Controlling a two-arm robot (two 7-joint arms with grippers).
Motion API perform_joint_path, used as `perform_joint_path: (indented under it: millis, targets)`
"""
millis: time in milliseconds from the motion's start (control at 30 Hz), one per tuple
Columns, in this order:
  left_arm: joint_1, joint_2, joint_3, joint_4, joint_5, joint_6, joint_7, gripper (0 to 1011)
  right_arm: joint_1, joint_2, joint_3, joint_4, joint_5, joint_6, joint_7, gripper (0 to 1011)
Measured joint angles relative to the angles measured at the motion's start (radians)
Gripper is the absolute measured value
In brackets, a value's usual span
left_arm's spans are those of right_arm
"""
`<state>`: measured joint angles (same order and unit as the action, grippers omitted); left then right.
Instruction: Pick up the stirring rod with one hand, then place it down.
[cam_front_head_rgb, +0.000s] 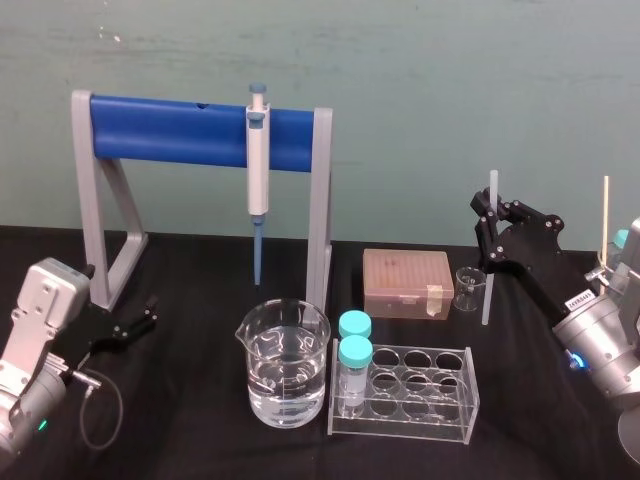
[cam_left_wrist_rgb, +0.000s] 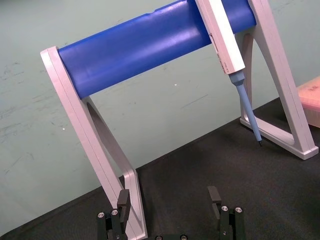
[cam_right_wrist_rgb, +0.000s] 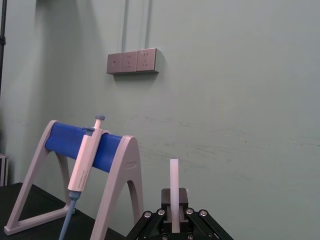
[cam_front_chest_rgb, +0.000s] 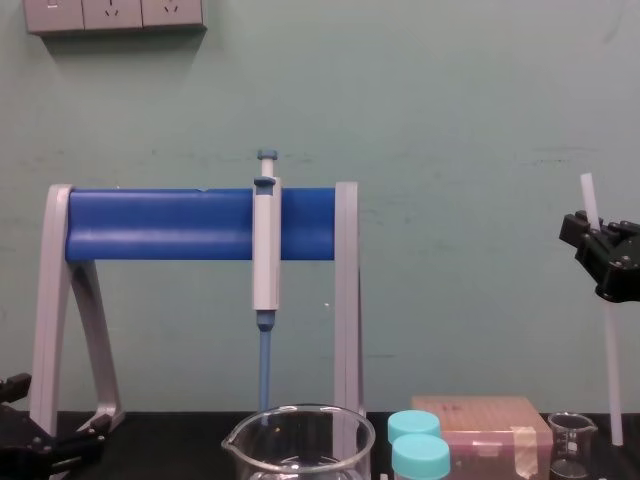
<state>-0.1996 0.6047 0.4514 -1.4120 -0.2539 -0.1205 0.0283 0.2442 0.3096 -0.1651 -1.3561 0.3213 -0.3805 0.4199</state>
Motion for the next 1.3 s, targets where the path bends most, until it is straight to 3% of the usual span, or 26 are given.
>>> perform_joint_path:
  millis: [1300]
  targets:
    - [0.000,0.000,0.000,0.000,0.000,0.000,0.000,1001,0.000,0.000,0.000,0.000,0.000,0.000,0.000,70]
